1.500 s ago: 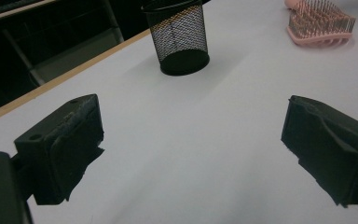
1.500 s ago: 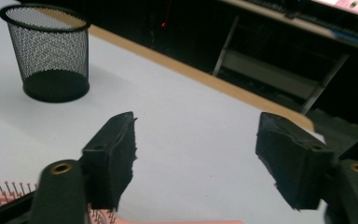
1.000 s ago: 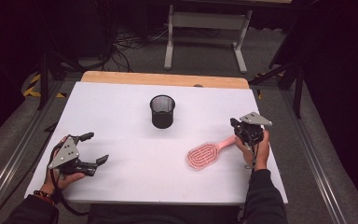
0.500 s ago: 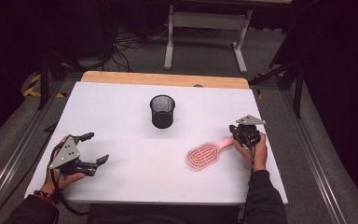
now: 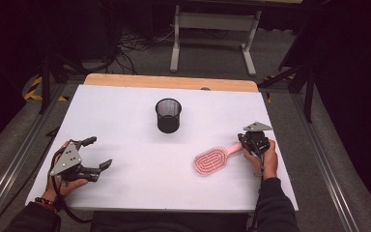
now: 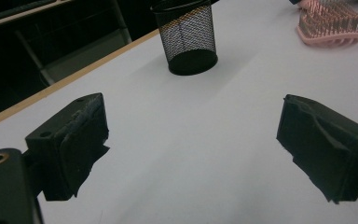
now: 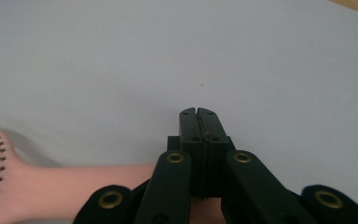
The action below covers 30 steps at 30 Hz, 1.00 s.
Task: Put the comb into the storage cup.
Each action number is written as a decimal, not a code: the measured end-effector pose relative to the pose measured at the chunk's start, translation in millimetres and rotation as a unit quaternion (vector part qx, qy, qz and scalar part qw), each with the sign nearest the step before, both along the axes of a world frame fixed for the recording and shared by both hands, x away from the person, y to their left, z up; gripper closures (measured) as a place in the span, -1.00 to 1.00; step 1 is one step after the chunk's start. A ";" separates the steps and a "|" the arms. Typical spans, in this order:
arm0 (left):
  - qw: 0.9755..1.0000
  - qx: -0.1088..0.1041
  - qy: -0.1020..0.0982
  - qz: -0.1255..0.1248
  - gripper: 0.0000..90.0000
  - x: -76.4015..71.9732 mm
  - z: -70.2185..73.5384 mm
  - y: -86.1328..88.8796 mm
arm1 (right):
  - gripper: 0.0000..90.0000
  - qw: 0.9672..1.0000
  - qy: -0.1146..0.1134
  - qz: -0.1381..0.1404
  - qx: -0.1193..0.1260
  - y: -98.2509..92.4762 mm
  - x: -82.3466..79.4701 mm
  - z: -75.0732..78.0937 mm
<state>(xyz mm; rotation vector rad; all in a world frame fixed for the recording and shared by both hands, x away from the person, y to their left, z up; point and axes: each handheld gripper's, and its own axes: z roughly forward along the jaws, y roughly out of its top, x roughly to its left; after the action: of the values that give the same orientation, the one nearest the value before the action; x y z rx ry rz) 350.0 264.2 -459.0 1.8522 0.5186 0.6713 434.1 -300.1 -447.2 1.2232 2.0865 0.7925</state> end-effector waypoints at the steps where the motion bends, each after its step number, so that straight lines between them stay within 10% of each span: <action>1: 1.000 -0.001 0.001 0.000 -0.78 0.5 -0.3 0.0 | 1.00 1.000 0.001 -0.001 0.000 -0.1 -0.3 0.2; 30: 1.000 0.001 0.006 -0.011 -0.79 0.8 -1.2 -0.7 | 1.00 0.999 0.038 0.000 -0.019 -6.8 -34.4 6.5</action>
<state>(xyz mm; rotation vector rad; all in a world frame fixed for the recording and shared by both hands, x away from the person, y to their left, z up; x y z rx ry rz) 350.8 263.4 -460.2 1.8616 0.5050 0.6475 399.7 -306.9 -440.6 1.2500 2.1533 0.7126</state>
